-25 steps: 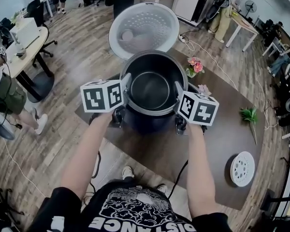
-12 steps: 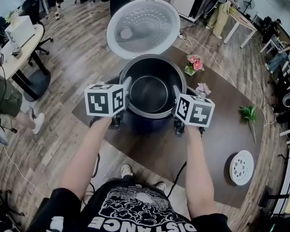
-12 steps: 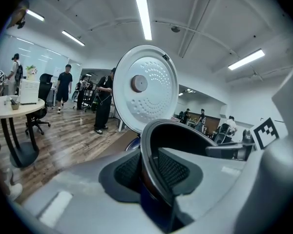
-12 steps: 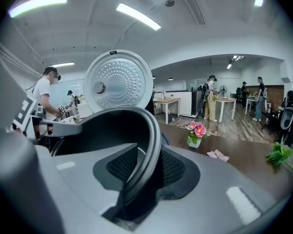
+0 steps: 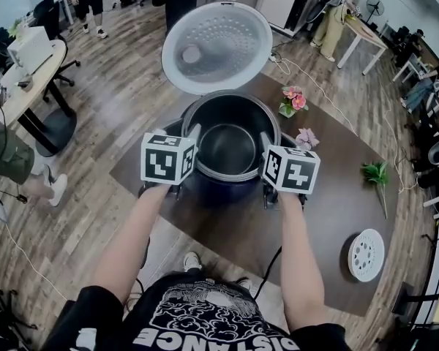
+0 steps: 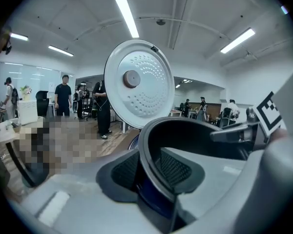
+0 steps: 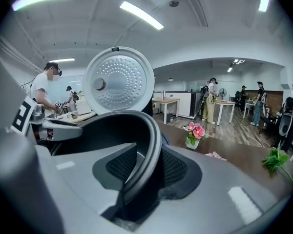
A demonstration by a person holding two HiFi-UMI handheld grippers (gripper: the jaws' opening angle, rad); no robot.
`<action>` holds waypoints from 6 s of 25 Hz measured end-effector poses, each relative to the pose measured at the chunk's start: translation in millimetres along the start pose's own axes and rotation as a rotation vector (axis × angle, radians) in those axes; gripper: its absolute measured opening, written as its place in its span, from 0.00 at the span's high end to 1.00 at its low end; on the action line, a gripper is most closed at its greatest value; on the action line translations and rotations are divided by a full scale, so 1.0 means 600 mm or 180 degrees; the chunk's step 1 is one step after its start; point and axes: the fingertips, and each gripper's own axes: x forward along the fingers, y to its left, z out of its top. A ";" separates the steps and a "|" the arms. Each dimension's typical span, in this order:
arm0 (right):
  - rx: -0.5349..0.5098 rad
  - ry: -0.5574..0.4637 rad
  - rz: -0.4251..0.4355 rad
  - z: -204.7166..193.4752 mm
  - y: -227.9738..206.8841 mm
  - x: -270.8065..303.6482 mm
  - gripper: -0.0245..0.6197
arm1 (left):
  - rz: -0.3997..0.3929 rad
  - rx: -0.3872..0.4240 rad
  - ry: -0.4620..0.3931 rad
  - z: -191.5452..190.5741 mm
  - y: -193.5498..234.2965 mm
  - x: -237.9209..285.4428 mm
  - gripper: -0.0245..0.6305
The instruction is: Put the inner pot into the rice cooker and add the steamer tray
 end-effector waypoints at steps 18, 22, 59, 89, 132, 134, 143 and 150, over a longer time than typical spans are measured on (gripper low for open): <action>-0.0119 -0.0051 -0.0052 -0.002 -0.002 0.002 0.69 | -0.0056 0.0091 0.0024 -0.001 0.001 0.001 0.74; -0.0216 -0.0025 -0.0091 -0.009 -0.003 0.005 0.66 | -0.0058 0.0164 0.0000 0.003 -0.001 -0.002 0.73; 0.0243 -0.0716 -0.0703 -0.027 -0.293 -0.330 0.56 | -0.1071 0.0760 -0.0428 0.112 -0.450 0.021 0.57; 0.1153 -0.0729 -0.1934 -0.320 -0.596 -0.713 0.51 | -0.2866 0.1054 0.0129 -0.080 -1.004 0.026 0.51; 0.2105 0.0250 -0.1565 -0.665 -0.771 -0.681 0.73 | -0.2164 0.0426 0.1712 -0.400 -1.116 0.162 0.55; 0.2120 0.0272 -0.1565 -0.669 -0.768 -0.680 0.74 | -0.2177 0.0348 0.1748 -0.405 -1.115 0.161 0.59; 0.2159 0.0276 -0.1586 -0.676 -0.764 -0.675 0.76 | -0.2214 0.0142 0.1923 -0.425 -1.114 0.153 0.73; 0.2159 0.0277 -0.1611 -0.672 -0.759 -0.677 0.77 | -0.2161 0.0089 0.1948 -0.427 -1.111 0.147 0.81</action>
